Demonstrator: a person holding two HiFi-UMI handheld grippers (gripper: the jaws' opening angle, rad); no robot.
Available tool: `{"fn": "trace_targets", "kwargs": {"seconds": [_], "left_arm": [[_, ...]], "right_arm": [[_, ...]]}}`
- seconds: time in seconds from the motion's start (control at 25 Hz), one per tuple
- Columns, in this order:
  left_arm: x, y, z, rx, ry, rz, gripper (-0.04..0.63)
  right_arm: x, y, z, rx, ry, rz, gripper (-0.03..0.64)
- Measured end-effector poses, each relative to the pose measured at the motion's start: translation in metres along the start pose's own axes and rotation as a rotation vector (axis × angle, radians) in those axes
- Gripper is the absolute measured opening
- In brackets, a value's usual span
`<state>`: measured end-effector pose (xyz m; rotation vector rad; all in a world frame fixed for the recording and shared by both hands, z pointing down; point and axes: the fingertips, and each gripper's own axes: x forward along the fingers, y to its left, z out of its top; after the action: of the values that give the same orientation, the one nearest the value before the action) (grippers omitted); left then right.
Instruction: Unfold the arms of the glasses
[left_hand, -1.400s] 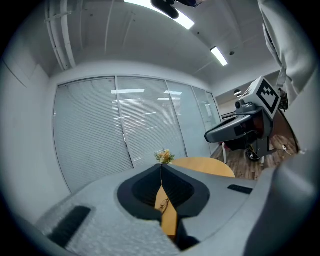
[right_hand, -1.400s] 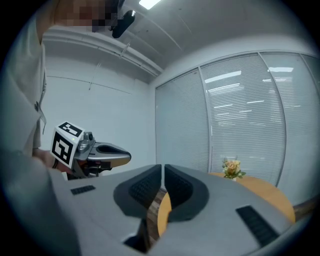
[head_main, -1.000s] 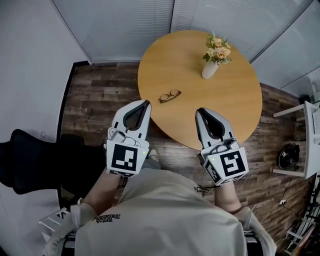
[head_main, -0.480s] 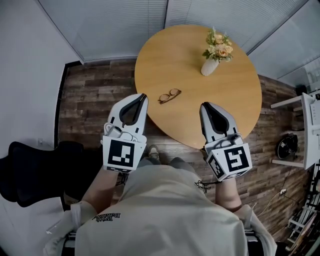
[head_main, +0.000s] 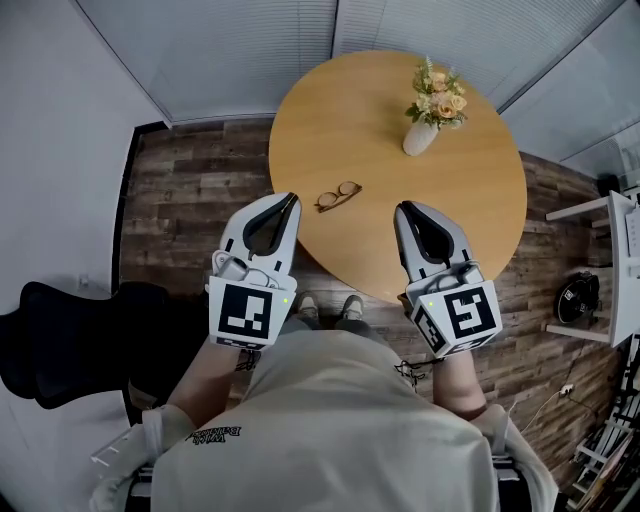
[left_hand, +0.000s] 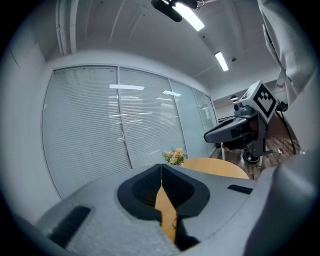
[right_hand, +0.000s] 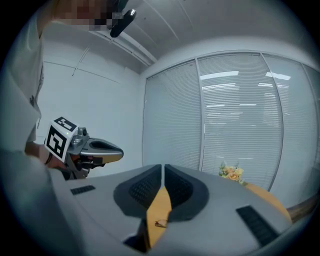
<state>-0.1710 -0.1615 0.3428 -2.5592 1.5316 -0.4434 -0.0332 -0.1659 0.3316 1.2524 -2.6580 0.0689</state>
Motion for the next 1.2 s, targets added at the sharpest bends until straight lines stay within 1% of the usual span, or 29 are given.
{"fn": "trace_targets", "kwargs": {"seconds": [0.12,0.36,0.56,0.72,0.96,1.08,1.2], "left_arm": [[0.005,0.003,0.002,-0.01,0.007,0.02,0.025],[0.019,0.004,0.0,-0.001,0.025,0.038,0.025],[0.029,0.0,-0.001,-0.002,0.05,0.037,0.025],[0.044,-0.004,-0.007,0.031,0.071,0.012,0.025],[0.074,-0.011,-0.028,0.043,0.129,-0.013,0.026],[0.089,-0.01,-0.041,0.032,0.139,-0.008,0.026],[0.104,-0.017,-0.062,0.016,0.184,-0.04,0.026]], "right_arm": [[0.002,-0.006,0.0,0.002,0.0,0.011,0.04],[0.009,-0.024,-0.008,0.022,0.014,0.026,0.04],[0.015,-0.029,-0.013,0.031,0.023,0.042,0.04],[0.021,-0.037,-0.015,0.036,0.02,0.047,0.04],[0.035,-0.055,-0.027,0.057,0.03,0.039,0.04],[0.044,-0.061,-0.04,0.074,0.052,0.042,0.04],[0.053,-0.064,-0.06,0.073,0.09,0.048,0.04]]}}
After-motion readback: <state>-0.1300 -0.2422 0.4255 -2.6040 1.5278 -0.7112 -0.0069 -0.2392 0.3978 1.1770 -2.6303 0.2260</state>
